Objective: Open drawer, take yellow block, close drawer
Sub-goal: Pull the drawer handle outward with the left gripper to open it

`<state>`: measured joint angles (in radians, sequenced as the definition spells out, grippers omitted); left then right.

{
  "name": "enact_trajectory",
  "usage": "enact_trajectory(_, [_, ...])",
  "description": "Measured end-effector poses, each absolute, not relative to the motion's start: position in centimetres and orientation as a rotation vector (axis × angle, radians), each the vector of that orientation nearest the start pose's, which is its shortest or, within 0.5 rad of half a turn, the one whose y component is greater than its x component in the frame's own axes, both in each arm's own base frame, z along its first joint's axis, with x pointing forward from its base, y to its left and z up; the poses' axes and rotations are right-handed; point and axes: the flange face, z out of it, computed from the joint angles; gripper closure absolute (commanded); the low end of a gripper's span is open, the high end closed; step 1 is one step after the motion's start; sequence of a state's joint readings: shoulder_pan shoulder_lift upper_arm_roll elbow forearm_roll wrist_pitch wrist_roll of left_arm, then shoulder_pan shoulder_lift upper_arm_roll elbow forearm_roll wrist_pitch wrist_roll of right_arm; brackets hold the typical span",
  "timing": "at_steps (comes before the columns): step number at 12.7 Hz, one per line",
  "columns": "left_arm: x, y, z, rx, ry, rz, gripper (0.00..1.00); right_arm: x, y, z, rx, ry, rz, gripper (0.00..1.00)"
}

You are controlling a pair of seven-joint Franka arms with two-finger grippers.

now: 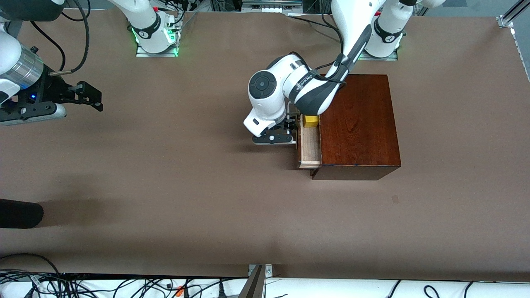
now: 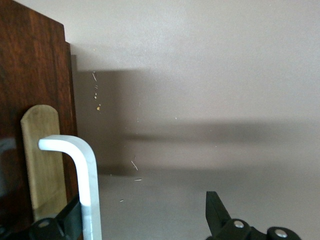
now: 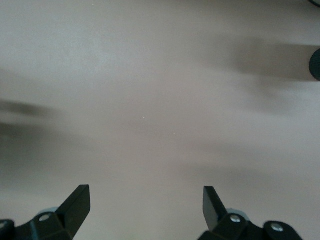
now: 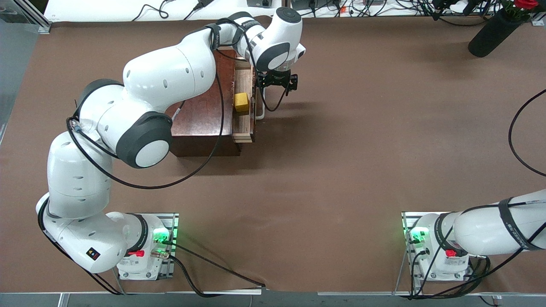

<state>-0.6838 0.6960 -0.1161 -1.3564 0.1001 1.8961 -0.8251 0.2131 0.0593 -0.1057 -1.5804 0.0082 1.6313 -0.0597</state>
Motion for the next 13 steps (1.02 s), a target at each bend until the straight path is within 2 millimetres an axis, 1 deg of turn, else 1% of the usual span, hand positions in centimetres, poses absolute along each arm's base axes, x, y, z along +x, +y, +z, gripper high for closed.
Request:
enact_trajectory(2, [51.4,-49.8,30.0,-3.007,-0.009,0.172,0.00,57.3,6.4,59.2,-3.129,-0.260,0.013,0.00])
enact_trajectory(3, [50.3,-50.4,30.1,-3.006,-0.007,0.246,0.00,57.3,6.4,59.2,-3.129,-0.260,0.013,0.00])
enact_trajectory(4, [49.5,-50.7,30.1,-2.990,0.001,0.275,0.00,57.3,6.4,59.2,-3.129,-0.260,0.013,0.00])
enact_trajectory(5, [49.3,-50.9,30.1,-2.984,0.000,0.286,0.00,57.3,6.3,59.2,-3.129,-0.259,0.013,0.00])
enact_trajectory(13, [49.2,-50.9,29.9,-2.982,-0.005,0.291,0.00,57.4,6.2,59.2,-3.129,-0.256,0.013,0.00])
